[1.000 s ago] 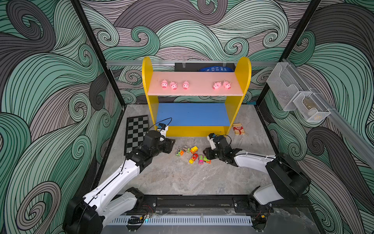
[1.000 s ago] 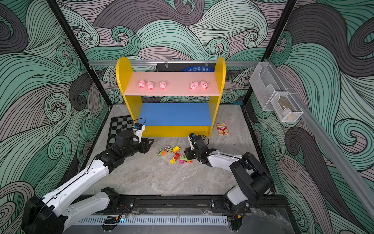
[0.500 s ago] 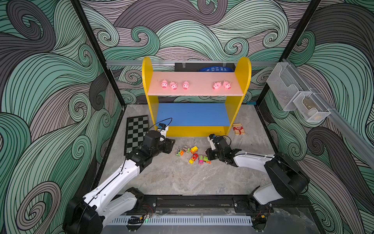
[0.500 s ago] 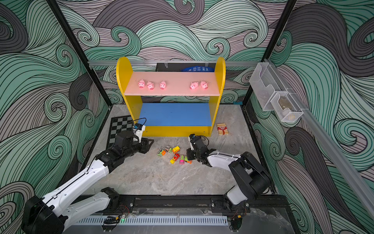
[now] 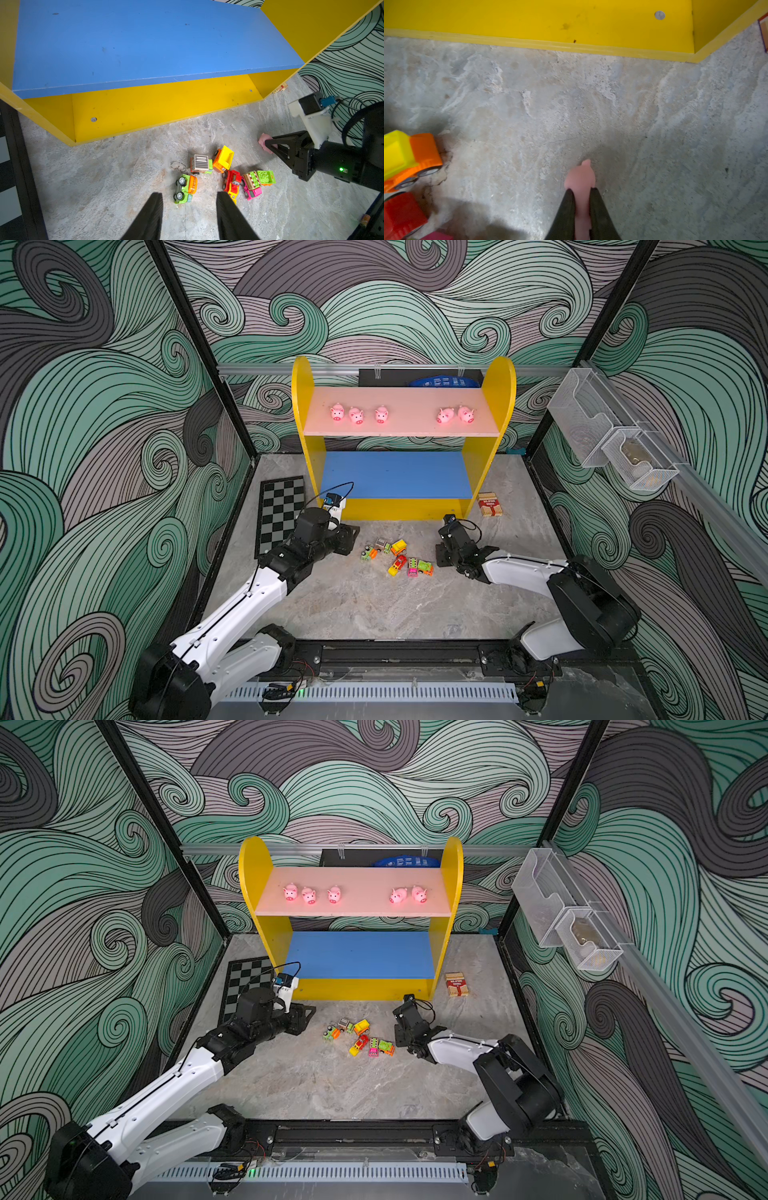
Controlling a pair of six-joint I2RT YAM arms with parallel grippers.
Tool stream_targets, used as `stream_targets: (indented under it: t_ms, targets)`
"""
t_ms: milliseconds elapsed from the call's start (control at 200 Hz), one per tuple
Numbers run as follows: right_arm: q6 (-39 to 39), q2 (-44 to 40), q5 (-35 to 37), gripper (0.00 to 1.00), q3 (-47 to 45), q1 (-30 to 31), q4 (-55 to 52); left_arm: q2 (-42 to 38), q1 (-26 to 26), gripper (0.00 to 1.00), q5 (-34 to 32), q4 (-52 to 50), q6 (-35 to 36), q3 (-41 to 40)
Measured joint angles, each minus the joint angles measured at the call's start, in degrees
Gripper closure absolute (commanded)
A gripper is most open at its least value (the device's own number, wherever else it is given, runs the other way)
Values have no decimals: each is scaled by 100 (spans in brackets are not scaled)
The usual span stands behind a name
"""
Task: Organize plastic toys on shelves
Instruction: Pick up the plastic toy at the center of the board.
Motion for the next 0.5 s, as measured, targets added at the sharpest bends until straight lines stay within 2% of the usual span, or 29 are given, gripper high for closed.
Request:
stream_targets:
  t_ms: [135,500]
  targets:
    - [-63,116,39,61,192,195,-37,9,0,53,0,-2,0,0]
    - [-109,216,-181,55,450,472,-74,42,2,54,0,-7,7,0]
